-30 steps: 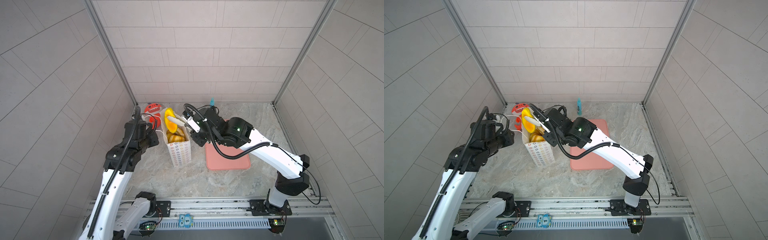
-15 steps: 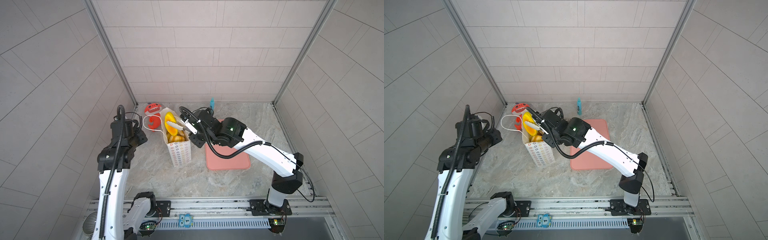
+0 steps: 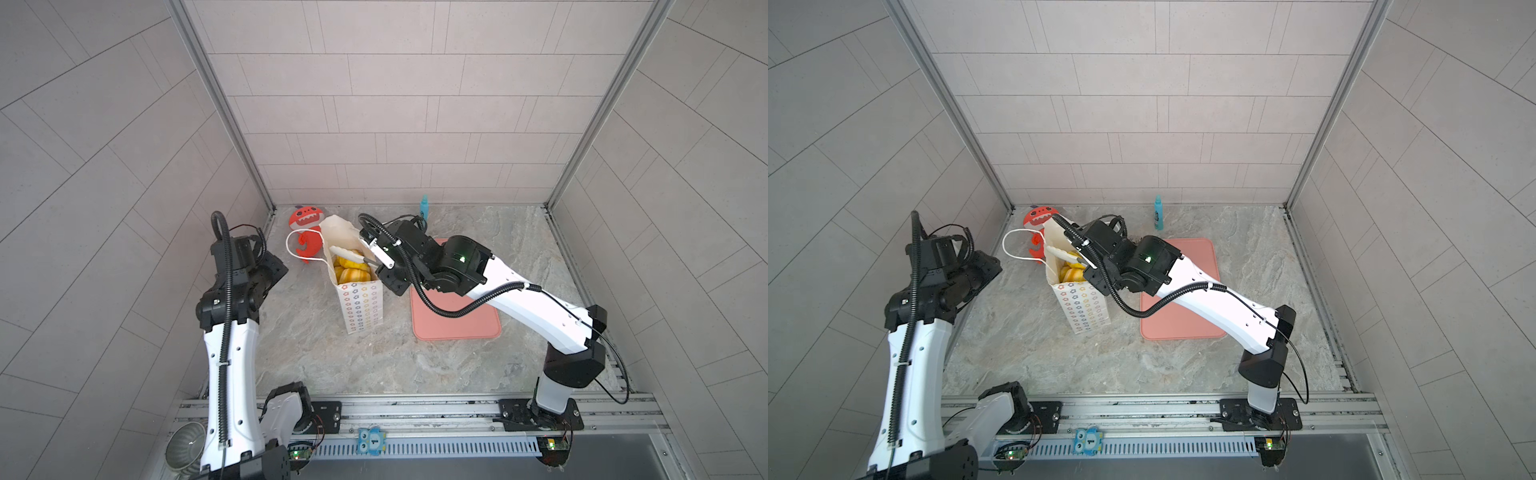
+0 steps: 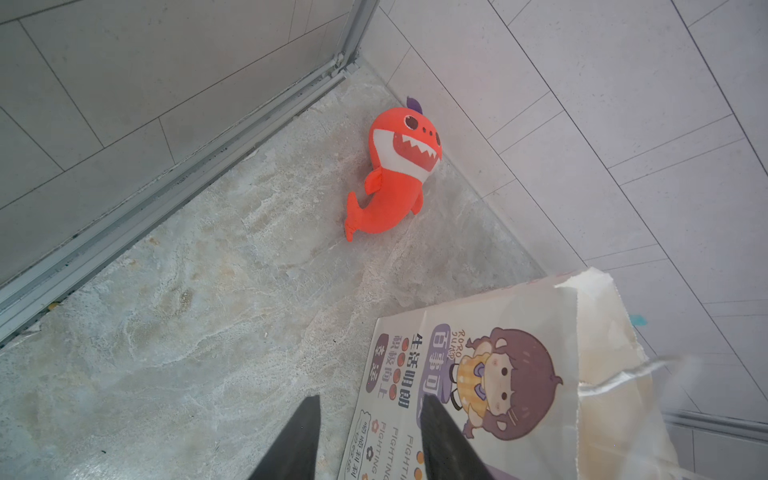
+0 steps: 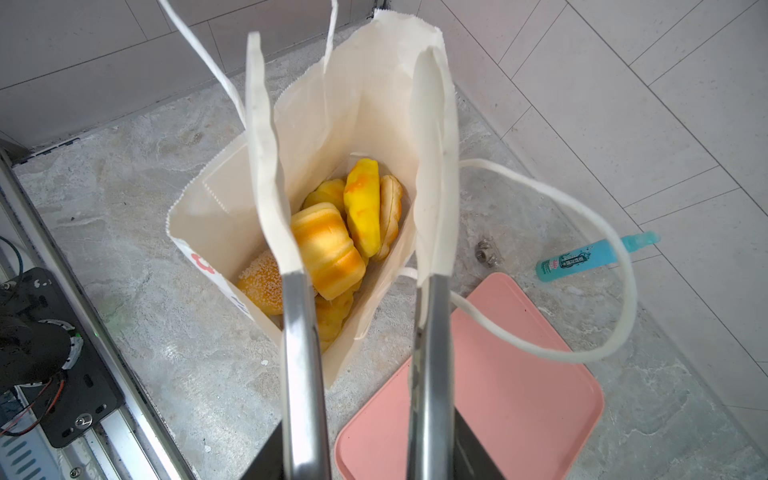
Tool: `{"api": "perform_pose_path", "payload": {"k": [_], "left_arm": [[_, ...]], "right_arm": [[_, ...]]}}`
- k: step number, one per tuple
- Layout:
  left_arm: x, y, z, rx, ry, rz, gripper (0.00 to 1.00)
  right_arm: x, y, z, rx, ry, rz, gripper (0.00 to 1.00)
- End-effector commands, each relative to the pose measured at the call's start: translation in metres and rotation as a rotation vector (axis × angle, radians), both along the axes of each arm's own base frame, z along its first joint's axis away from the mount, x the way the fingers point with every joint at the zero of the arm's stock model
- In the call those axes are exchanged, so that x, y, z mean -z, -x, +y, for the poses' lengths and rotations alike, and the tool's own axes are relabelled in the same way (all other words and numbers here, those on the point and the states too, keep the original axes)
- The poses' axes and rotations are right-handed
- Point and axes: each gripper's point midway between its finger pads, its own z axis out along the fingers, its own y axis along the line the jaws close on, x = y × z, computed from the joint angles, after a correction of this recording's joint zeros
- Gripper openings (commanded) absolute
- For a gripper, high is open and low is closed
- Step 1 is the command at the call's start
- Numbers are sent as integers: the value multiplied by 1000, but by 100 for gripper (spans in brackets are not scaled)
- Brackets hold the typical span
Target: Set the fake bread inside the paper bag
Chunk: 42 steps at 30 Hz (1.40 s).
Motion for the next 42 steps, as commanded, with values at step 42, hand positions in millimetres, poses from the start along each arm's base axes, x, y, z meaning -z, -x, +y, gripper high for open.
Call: {"api": "perform_pose_path", "payload": {"k": [42], "left_arm": [[89,-70,94,-272,-198,-50,78]], "right_arm": [[129,-162,-397,1080,-183,62,48]]}}
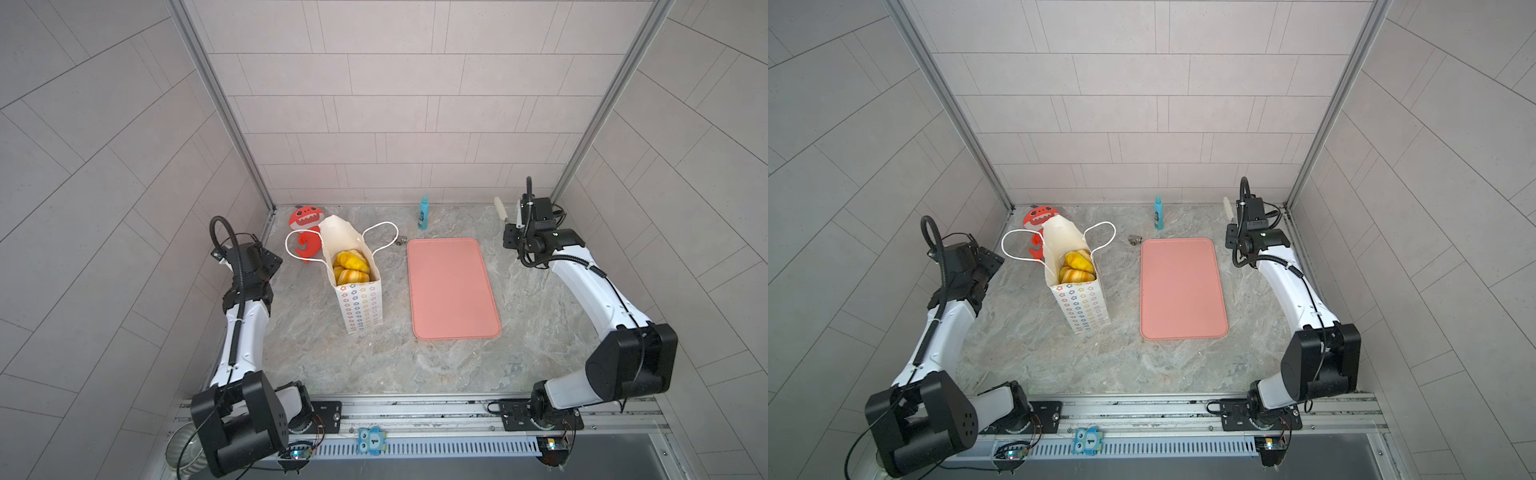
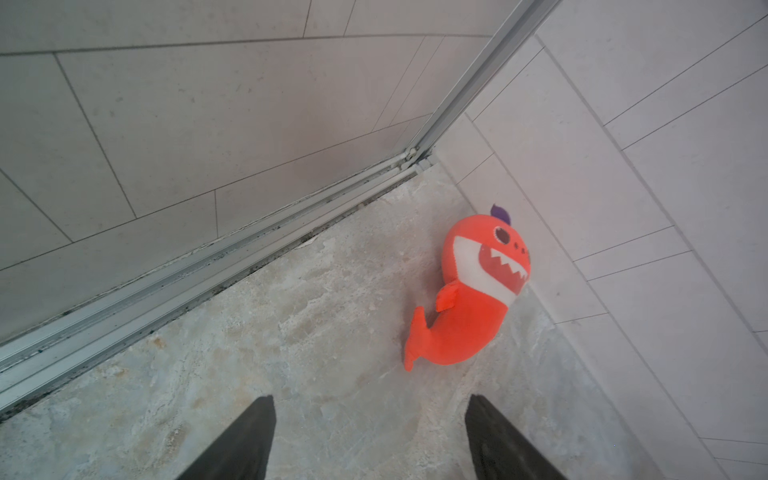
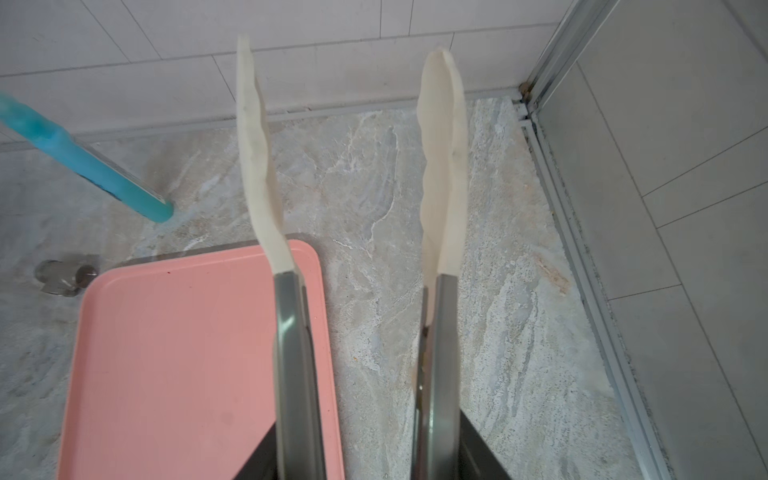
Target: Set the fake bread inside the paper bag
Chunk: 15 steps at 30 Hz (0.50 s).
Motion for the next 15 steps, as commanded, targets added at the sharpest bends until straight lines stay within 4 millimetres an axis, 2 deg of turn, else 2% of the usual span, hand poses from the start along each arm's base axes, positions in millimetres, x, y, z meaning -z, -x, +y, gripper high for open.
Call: {"api": "perform_pose_path", "payload": {"k": [1,3,6,15], "left_arm": [[-1,-3,8,-14,-81,38,78],[1,-1,7,-18,-143,75,78],[1,0,4,-19,-236,132,78],[19,5,-1,-9,-245,178,78]], "right_arm": [[27,-11,-21,53,-11,32,45],[46,-10,-31,73,-25,78,40],[67,-9,-40,77,-13,136,40],[144,6,-41,56,5,432,40]]}}
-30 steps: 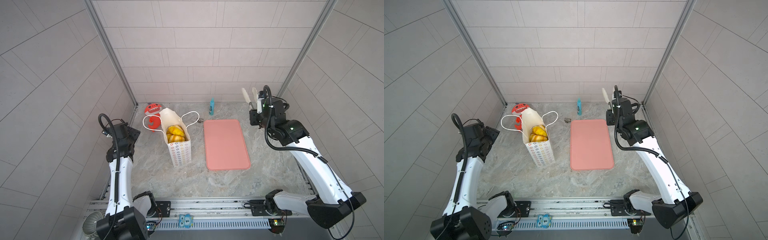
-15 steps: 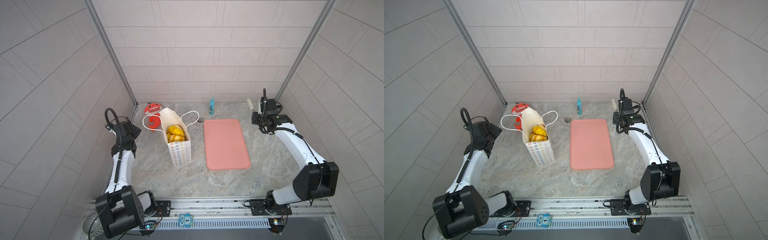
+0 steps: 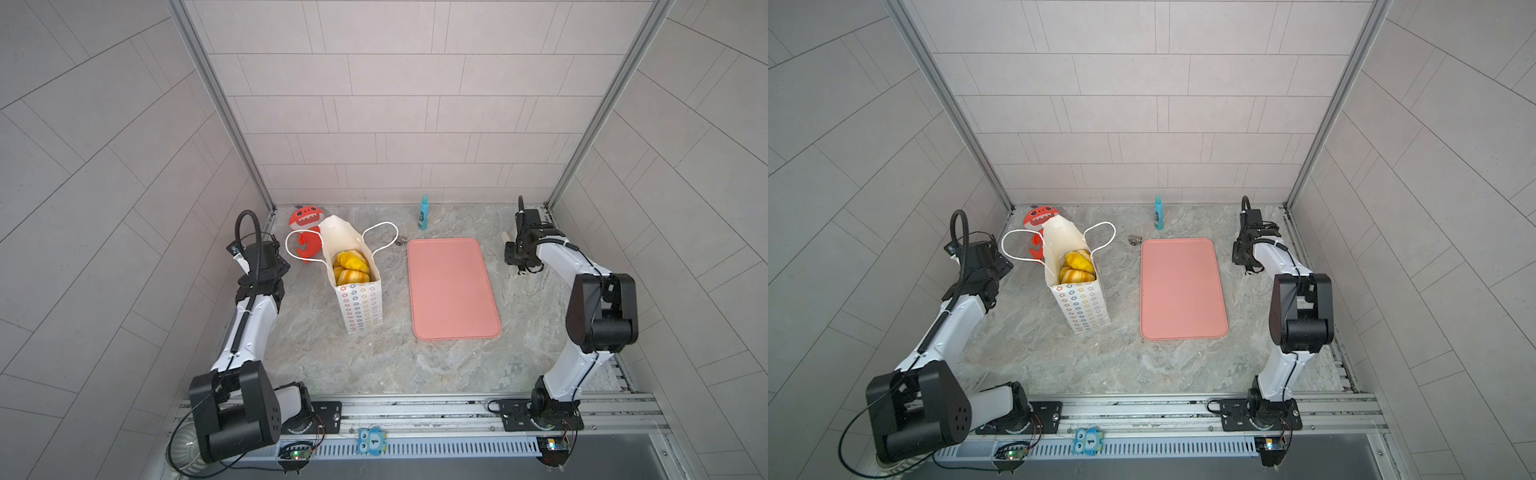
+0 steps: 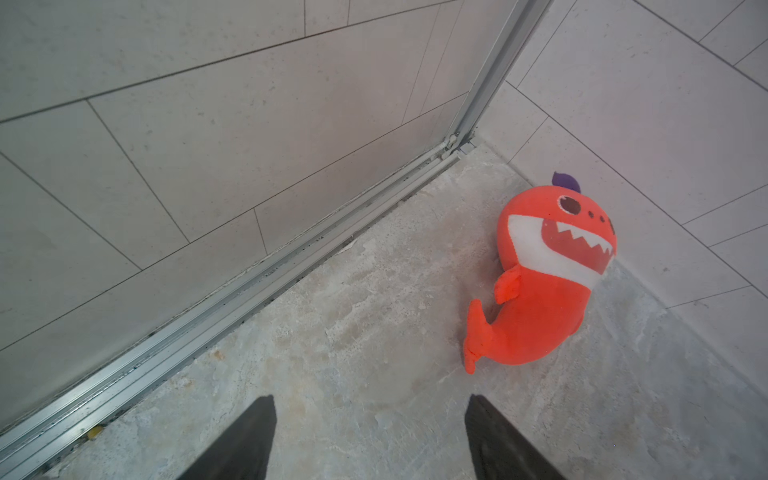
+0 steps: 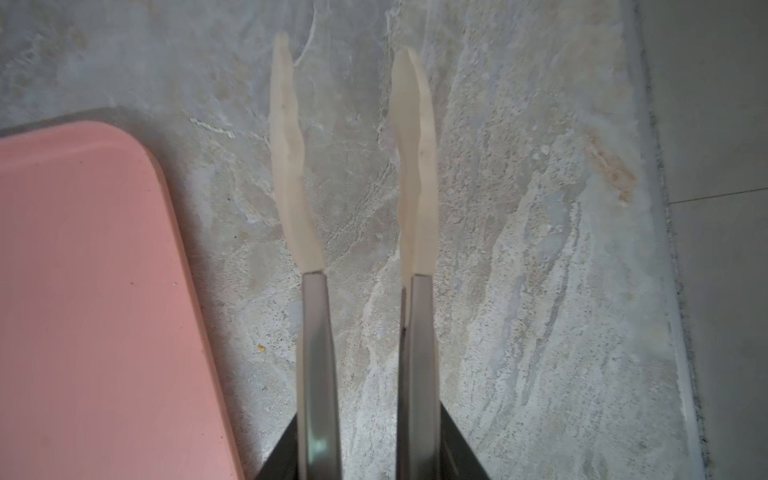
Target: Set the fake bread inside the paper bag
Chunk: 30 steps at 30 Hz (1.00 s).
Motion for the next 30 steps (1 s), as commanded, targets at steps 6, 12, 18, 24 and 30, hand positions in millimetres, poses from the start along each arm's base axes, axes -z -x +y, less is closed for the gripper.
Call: {"api": "perform_pose_path", "payload": {"k": [6,12,18,24,30], "left_arm": [[18,9,2,-2,-77,66,78],[28,12,-1,-4,-96,81,100],[33,11,-5,4,-116,57,100],[40,4,-14,36,-166,79,100],[43,-4,-26,81,-204,44,100]], "right_arm": [[43,20,0,-13,-4,145,46],[43,21,-1,-8,1,137,63],[35,18,-2,-3,9,95,99],[9,20,-12,30,64,2,99],[-55,32,-31,144,160,-323,99]]}}
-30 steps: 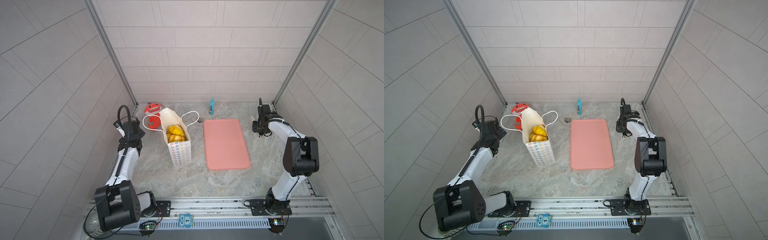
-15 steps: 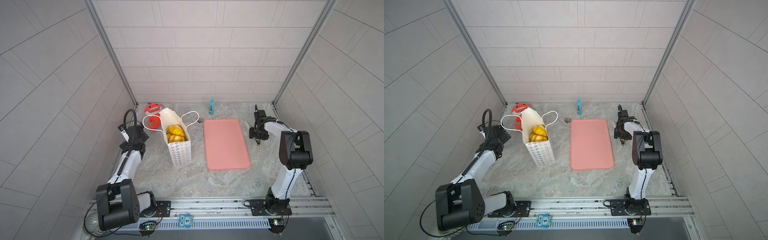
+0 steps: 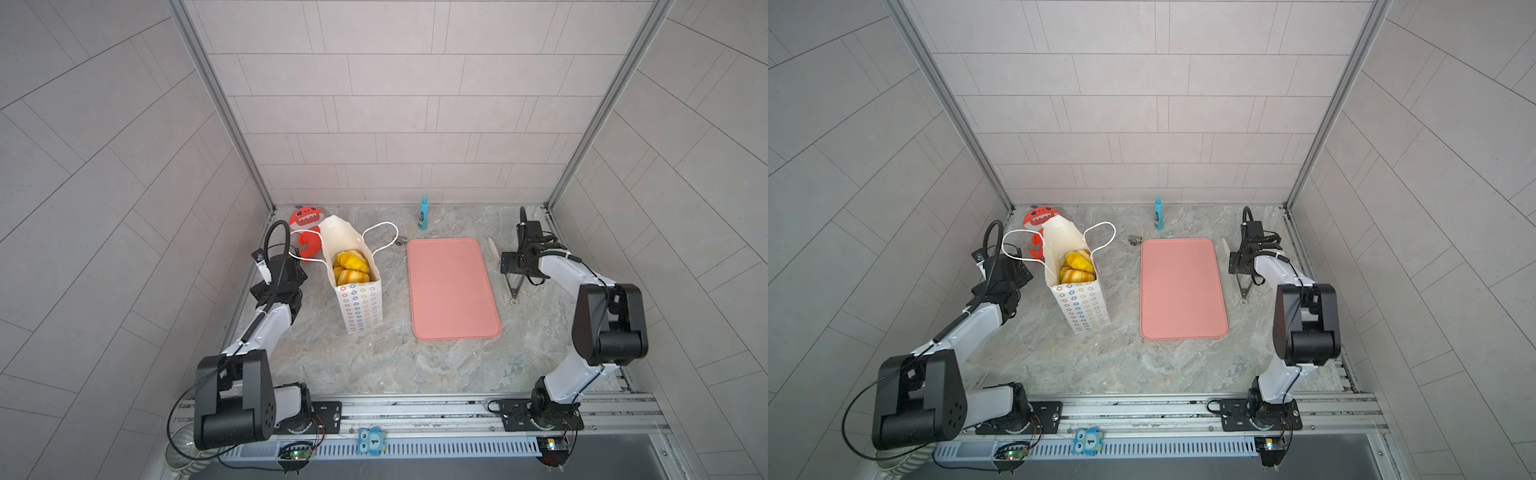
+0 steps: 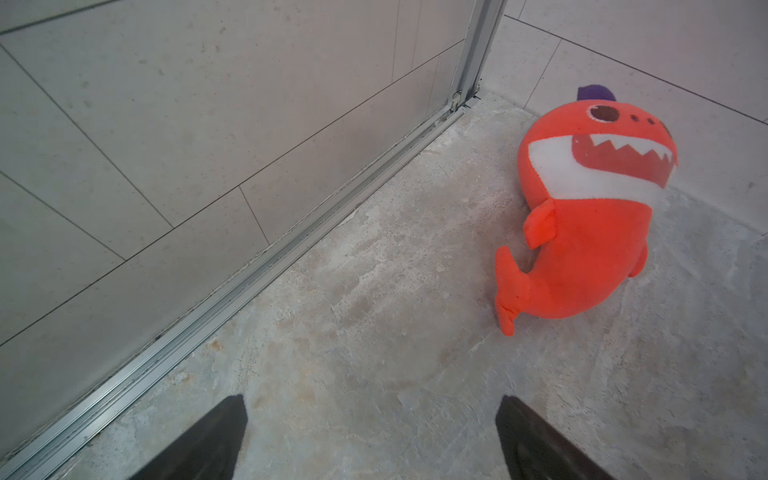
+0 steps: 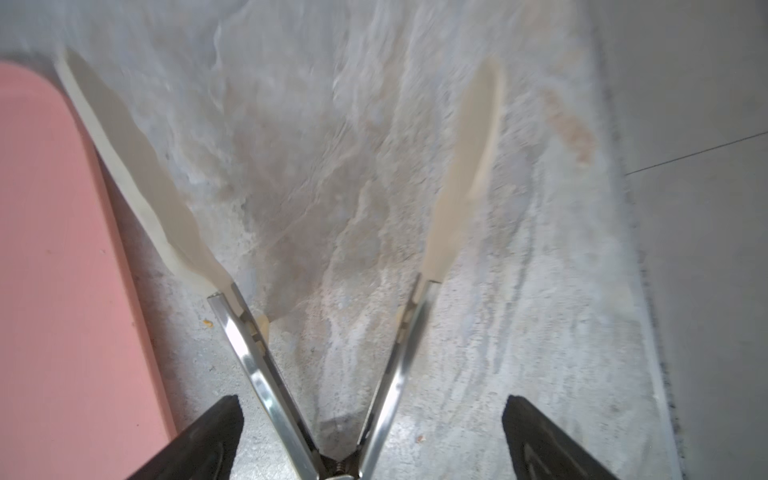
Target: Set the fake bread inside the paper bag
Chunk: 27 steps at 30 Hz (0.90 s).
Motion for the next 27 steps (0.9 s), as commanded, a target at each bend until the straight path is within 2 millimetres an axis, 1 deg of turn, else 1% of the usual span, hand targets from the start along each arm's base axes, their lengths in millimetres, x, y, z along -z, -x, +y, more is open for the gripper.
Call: {"api": "perform_pose_path", "payload": {"k": [1,2,3,4,6,7,10,13,15,17,19,20,22,23,24,25,27], "left_arm": [[-4,-4,-1,12,-49,-41,100],[-4,-5,-2,22,-53,-53,100],[-3,-6,-5,35,-58,-56,100],[-2,-8,-6,46,-66,-56,100],[1,-14,-14,89,-95,-45,100],[2,-16,-18,103,-108,-38,100],[11,-20,-27,140,-129,-33,100],[21,-25,-41,199,-162,-23,100],[19,-33,-53,250,-221,-30,100],[14,-39,-63,296,-275,-51,100],[19,-38,-57,253,-281,-73,100],[21,-39,-56,245,-284,-101,100],[28,-43,-70,330,-294,-109,100],[33,-41,-72,342,-295,-114,100],[31,-39,-69,320,-305,-149,100],[32,-37,-67,309,-309,-161,100],[36,-38,-66,305,-291,-115,100]], "right_arm": [[-53,0,-15,85,66,-305,99],[-58,1,-10,18,98,-380,99],[-66,3,-8,0,123,-459,99],[-65,7,-7,-2,125,-488,99],[-61,9,1,-72,139,-543,99],[-49,16,1,-69,141,-525,99],[-34,24,-1,-52,143,-530,99],[-23,23,3,-76,139,-555,99],[-16,21,6,-102,145,-575,99],[-10,18,4,-94,158,-595,99],[-5,14,5,-84,144,-620,99],[-3,13,9,-95,150,-635,99],[5,14,17,-100,203,-639,99],[9,15,30,-162,229,-656,99],[6,15,45,-234,267,-696,99],[5,20,49,-232,303,-687,99],[6,16,46,-210,311,-673,99]]}}
